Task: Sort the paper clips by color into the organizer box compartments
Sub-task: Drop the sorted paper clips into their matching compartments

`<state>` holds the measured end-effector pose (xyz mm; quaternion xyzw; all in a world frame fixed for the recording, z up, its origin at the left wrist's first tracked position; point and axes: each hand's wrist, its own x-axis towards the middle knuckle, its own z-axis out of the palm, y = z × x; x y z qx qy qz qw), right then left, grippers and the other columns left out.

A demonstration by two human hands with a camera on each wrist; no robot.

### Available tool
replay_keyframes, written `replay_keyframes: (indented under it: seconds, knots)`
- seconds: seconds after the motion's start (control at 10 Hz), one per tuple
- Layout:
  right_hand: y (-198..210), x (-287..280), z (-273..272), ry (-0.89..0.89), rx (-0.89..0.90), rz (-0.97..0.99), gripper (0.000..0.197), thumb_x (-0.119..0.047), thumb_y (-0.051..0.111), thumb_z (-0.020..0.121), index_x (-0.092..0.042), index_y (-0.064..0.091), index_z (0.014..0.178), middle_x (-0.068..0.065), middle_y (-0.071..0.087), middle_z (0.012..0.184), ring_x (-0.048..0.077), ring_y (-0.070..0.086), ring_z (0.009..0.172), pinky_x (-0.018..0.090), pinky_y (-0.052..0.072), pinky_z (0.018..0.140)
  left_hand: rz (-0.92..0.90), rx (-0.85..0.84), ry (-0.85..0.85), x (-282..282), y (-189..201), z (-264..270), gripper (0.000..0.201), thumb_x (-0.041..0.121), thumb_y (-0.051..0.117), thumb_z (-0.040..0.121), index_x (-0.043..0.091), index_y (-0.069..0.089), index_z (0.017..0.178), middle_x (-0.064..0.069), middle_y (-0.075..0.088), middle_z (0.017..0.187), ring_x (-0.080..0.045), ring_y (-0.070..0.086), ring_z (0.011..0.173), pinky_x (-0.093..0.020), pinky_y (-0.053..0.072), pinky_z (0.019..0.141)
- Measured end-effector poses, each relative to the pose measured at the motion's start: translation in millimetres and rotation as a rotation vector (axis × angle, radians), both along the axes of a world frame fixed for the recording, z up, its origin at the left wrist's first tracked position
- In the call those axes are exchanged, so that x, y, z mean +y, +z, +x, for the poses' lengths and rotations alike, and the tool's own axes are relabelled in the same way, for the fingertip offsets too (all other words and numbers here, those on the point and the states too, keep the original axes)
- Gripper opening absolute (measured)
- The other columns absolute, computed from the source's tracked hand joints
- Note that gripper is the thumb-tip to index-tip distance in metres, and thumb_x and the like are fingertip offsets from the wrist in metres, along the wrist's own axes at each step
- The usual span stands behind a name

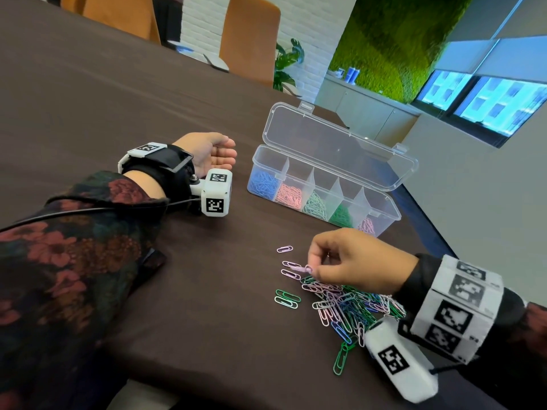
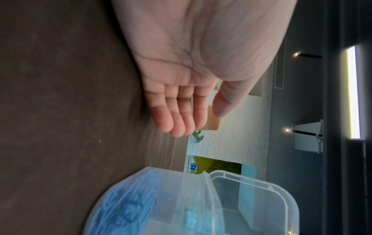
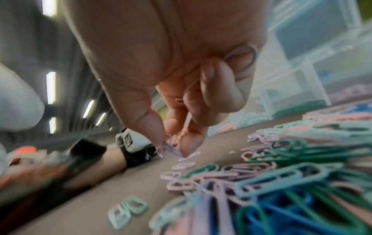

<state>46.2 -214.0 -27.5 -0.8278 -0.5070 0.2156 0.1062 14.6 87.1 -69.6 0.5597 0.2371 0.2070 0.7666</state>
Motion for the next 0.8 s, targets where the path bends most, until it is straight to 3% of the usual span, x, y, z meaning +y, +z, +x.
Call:
replay_keyframes:
  seconds: [0.1,0.2,0.3,0.4,0.5,0.6,0.7,0.8]
  knots:
    - [9.2,0.6,5.8,-0.127,0.288,0.132,0.016,0.003,0.058,0.086,-0.01,0.058,0.076,0.004,0.066,0.071,0.003,0.051,0.051,0.014,0.038,0.049,-0.003,0.0,-0.001,0.7,-0.2,0.0,0.02,0.022,0.042,0.098,0.011,0.056,0.088,-0.003,0.057,0.079,-0.013,0.056,0.067,-0.019,0.052,0.054]
    - [10.8,2.4,10.9,-0.232,0.516,0.241,0.024,0.011,0.05,0.087,-0.008,0.053,0.072,0.004,0.064,0.066,0.004,0.032,0.039,0.014,0.024,0.037,-0.004,-0.002,-0.005,0.0,0.1,-0.1,0.021,0.022,0.042,0.098,0.011,0.056,0.087,-0.003,0.056,0.079,-0.013,0.056,0.067,-0.019,0.052,0.054]
    - [7.4,3.3,15.1,-0.312,0.674,0.319,0.025,0.013,0.05,0.086,-0.007,0.049,0.07,0.004,0.062,0.062,0.005,0.028,0.039,0.013,0.022,0.035,-0.002,0.0,-0.005,-0.8,0.8,-0.5,0.021,0.022,0.041,0.099,0.011,0.055,0.087,-0.004,0.056,0.079,-0.013,0.055,0.067,-0.018,0.052,0.052]
    - [1.4,3.9,20.5,-0.371,0.771,0.376,0.021,0.011,0.056,0.083,-0.008,0.05,0.076,0.005,0.063,0.063,0.004,0.03,0.038,0.012,0.022,0.035,-0.002,0.0,-0.001,-1.0,1.2,-0.9,0.021,0.022,0.041,0.099,0.011,0.056,0.087,-0.004,0.056,0.08,-0.014,0.055,0.067,-0.017,0.052,0.051]
    - [-2.3,6.4,25.7,-0.38,0.832,0.413,0.029,0.004,0.068,0.068,-0.011,0.06,0.091,0.002,0.063,0.066,0.005,0.032,0.045,0.012,0.024,0.037,0.0,0.0,-0.004,-0.9,0.9,-1.2,0.021,0.022,0.041,0.098,0.011,0.056,0.087,-0.004,0.056,0.08,-0.014,0.055,0.068,-0.018,0.052,0.052]
    - [-4.2,9.8,28.3,-0.399,0.886,0.48,0.038,0.003,0.064,0.068,-0.012,0.064,0.103,0.0,0.058,0.067,0.007,0.028,0.05,0.012,0.022,0.037,-0.002,0.0,-0.004,-0.9,0.6,-1.2,0.021,0.022,0.042,0.098,0.011,0.056,0.087,-0.003,0.056,0.081,-0.013,0.055,0.068,-0.019,0.052,0.053]
    - [-5.2,14.4,29.5,-0.439,0.896,0.546,0.029,0.009,0.051,0.082,-0.013,0.066,0.095,-0.001,0.058,0.064,0.007,0.029,0.05,0.013,0.019,0.038,-0.007,0.001,-0.006,-1.9,0.6,-1.0,0.021,0.022,0.042,0.098,0.011,0.056,0.087,-0.004,0.056,0.08,-0.014,0.055,0.068,-0.018,0.053,0.052]
    - [-6.8,19.1,33.4,-0.506,0.918,0.61,0.028,0.01,0.046,0.087,-0.013,0.063,0.092,-0.001,0.057,0.06,0.004,0.032,0.042,0.012,0.018,0.037,-0.008,-0.002,-0.003,-2.5,1.2,-1.4,0.021,0.021,0.042,0.098,0.011,0.056,0.087,-0.004,0.056,0.08,-0.014,0.055,0.068,-0.017,0.052,0.051]
